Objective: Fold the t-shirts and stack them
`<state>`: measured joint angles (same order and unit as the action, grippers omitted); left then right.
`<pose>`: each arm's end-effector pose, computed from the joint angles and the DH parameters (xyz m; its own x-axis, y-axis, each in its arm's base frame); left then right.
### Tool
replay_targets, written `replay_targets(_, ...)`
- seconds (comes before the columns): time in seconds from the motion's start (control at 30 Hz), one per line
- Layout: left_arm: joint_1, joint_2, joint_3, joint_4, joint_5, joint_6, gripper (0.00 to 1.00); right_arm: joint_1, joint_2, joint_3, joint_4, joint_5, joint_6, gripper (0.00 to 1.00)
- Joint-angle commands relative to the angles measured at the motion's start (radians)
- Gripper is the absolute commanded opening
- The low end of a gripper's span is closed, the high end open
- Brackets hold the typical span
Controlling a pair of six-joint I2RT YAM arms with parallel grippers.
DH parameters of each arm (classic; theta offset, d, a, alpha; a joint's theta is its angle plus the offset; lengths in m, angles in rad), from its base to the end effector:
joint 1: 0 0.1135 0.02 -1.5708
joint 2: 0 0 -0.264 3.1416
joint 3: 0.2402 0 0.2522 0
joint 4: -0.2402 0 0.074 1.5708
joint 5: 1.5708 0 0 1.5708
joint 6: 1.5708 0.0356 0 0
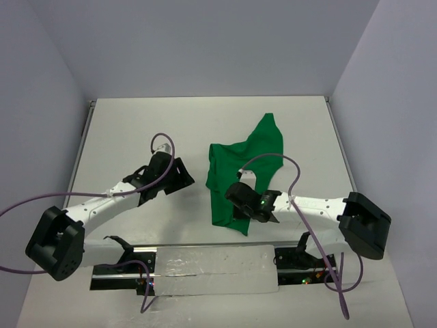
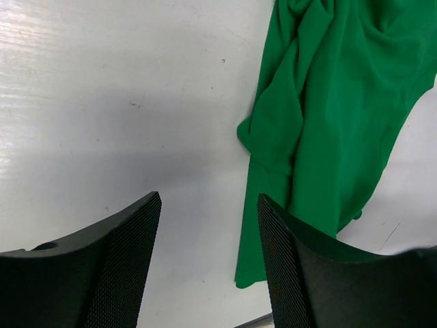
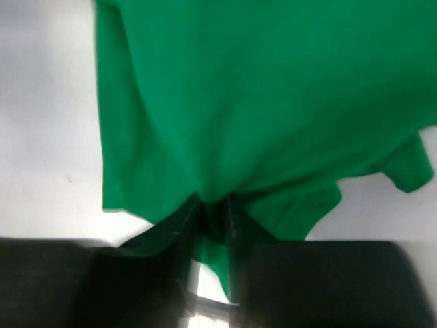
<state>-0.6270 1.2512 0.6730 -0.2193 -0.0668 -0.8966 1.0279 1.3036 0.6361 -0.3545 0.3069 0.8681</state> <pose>0.2050 -0.1456 0.2021 -0.7896 -0.3905 -0.4734 -0.1108 0.8495 -0.5159 0.1312 0.1966 0.1715 -0.8456 0.0067 -0.5338 -0.1385 0.9629 0.2315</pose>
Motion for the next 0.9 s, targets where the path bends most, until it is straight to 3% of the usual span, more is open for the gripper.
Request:
replay_targets(0.0, -0.007, 0.028, 0.041, 0.069, 0.026, -0.007, 0.67, 0.0, -0.015, 0.047, 0.015, 0.113, 0.06, 0.1)
replay_targets(0.13, -0.008, 0.065, 0.06, 0.087, 0.04, 0.0, 0.67, -0.032, -0.192, 0.05, -0.097, 0.191, 0.054, 0.09)
replay_targets(0.33, -0.023, 0.124, 0.137, 0.08, 0.051, 0.032, 0.67, -0.333, -0.45, 0.0, -0.12, 0.125, -0.11, 0.09)
replay_targets(0.43, -0.034, 0.156, 0.167, 0.085, 0.054, 0.035, 0.67, -0.518, -0.426, 0.019, -0.08, 0.042, -0.215, 0.09)
replay_targets(0.57, -0.062, 0.211, 0.203, 0.092, 0.058, 0.031, 0.66, -0.661, -0.273, 0.077, 0.035, -0.055, -0.282, 0.09)
replay_targets(0.6, -0.068, 0.216, 0.207, 0.084, 0.058, 0.032, 0.66, -0.676, -0.242, 0.1, 0.038, -0.069, -0.289, 0.19)
replay_targets(0.63, -0.084, 0.23, 0.22, 0.071, 0.058, 0.035, 0.66, -0.717, -0.152, 0.14, 0.046, -0.109, -0.299, 0.46)
replay_targets(0.67, -0.096, 0.238, 0.229, 0.061, 0.057, 0.037, 0.66, -0.735, -0.104, 0.166, 0.039, -0.127, -0.307, 0.65)
replay_targets(0.7, -0.105, 0.239, 0.234, 0.054, 0.053, 0.04, 0.66, -0.738, -0.083, 0.19, 0.025, -0.131, -0.31, 0.78)
replay_targets(0.73, -0.117, 0.238, 0.235, 0.051, 0.049, 0.043, 0.66, -0.738, -0.073, 0.207, 0.017, -0.131, -0.31, 0.85)
replay_targets(0.87, -0.164, 0.249, 0.238, 0.055, 0.03, 0.049, 0.67, -0.738, -0.185, 0.149, 0.023, -0.141, -0.298, 0.86)
